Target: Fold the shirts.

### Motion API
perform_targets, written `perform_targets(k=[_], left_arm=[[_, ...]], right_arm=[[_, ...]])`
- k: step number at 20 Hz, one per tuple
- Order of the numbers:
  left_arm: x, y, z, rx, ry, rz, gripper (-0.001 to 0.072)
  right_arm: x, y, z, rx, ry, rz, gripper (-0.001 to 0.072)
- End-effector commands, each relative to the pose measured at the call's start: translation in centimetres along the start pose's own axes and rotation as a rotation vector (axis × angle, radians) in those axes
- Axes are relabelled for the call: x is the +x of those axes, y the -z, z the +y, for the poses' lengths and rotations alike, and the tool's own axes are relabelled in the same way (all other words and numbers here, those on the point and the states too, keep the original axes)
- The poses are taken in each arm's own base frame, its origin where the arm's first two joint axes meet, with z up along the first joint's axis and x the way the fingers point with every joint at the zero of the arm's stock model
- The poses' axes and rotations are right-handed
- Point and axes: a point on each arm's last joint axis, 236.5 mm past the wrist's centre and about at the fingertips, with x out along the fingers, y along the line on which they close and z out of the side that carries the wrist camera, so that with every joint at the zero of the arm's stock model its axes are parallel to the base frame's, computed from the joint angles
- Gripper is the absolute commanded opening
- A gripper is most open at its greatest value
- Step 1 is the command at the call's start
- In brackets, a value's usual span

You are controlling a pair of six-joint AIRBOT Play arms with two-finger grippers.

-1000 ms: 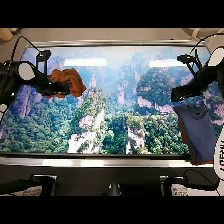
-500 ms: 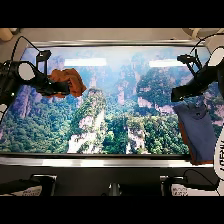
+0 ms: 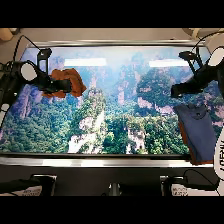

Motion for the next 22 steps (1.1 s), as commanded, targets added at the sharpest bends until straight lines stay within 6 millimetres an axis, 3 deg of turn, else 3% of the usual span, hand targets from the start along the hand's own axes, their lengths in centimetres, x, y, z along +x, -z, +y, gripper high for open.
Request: perform_targets(k=[1, 3, 4, 6, 8, 10, 12, 13, 14, 15, 16, 19, 20, 21, 22], left_arm=[[1.6, -2.3, -0.8, -0.039, 0.036, -0.084, 0.0720], [3.1, -3.4, -1.2, -0.061, 0.056, -0.117, 0.0720], [3.7, -5.4, -0.5, -0.021, 0.032, -0.195, 0.0720], [4.4, -9.1, 2.9, -0.042, -0.033, -0.311, 0.0720], [6.2, -10.4, 7.9, -0.144, -0.082, -0.259, 0.0720], [8.2, -10.4, 13.4, -0.281, -0.133, -0.184, 0.0720], [10.5, -9.2, 17.4, -0.443, -0.141, -0.120, 0.0720], [11.8, -8.5, 17.9, -0.498, -0.104, -0.092, 0.0720], [13.0, -8.0, 18.1, -0.543, -0.070, -0.068, 0.0685], [14.1, -7.4, 18.2, -0.571, -0.051, -0.045, 0.0615], [15.3, -6.7, 18.4, -0.582, -0.049, -0.022, 0.0608], [17.2, -5.6, 18.0, -0.593, -0.041, 0.020, 0.0595], [17.3, -5.5, 17.6, -0.598, -0.028, 0.027, 0.0401], [17.2, -5.5, 17.1, -0.606, -0.011, 0.035, 0.0090], [16.6, -5.8, 16.0, -0.601, 0.033, 0.036, 0.0026]], right_arm=[[-0.2, -3.0, -1.1, 0.012, 0.049, -0.125, 0.0663], [-0.5, -4.4, -1.7, 0.012, 0.073, -0.186, 0.0663], [-0.7, -5.3, -2.1, 0.012, 0.089, -0.227, 0.0663], [-1.2, -7.2, -2.8, 0.027, 0.117, -0.309, 0.0661], [-0.8, -7.6, -2.1, 0.039, 0.081, -0.318, 0.0661], [0.4, -6.9, -1.1, 0.031, 0.029, -0.273, 0.0661], [1.7, -5.8, -0.3, 0.007, -0.013, -0.207, 0.0644], [2.3, -5.4, -0.2, 0.006, -0.022, -0.182, 0.0542], [3.0, -5.3, -0.2, 0.007, -0.028, -0.165, 0.0496], [3.5, -5.2, -0.2, -0.013, -0.030, -0.156, 0.0501], [4.0, -5.1, -0.2, -0.051, -0.032, -0.147, 0.0503], [4.6, -5.4, -0.4, -0.073, -0.029, -0.149, 0.0598], [4.6, -5.4, -0.4, -0.073, -0.029, -0.150, 0.0601], [4.5, -5.4, -0.4, -0.076, -0.028, -0.151, 0.0600], [4.3, -5.5, -0.4, -0.092, -0.025, -0.157, 0.0600]])
